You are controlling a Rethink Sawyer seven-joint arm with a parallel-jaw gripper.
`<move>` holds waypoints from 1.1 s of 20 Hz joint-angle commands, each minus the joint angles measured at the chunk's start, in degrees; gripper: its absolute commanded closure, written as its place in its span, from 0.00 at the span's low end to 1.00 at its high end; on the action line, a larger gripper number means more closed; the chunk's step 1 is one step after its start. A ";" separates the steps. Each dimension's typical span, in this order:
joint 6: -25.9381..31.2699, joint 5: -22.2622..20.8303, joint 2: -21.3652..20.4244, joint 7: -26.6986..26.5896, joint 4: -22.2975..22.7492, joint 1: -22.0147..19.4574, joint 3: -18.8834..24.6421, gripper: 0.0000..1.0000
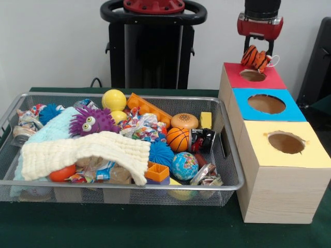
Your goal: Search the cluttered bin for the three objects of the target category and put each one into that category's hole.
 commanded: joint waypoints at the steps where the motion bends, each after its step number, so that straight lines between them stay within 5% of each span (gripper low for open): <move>1: -2.17 -2.31 1.30 4.80 -2.30 -3.63 4.37 0.00; 13: -0.91 -6.14 3.35 1.21 -5.38 -11.15 4.92 0.00; 22: 1.21 -13.74 3.81 -0.40 0.25 -15.48 3.77 0.00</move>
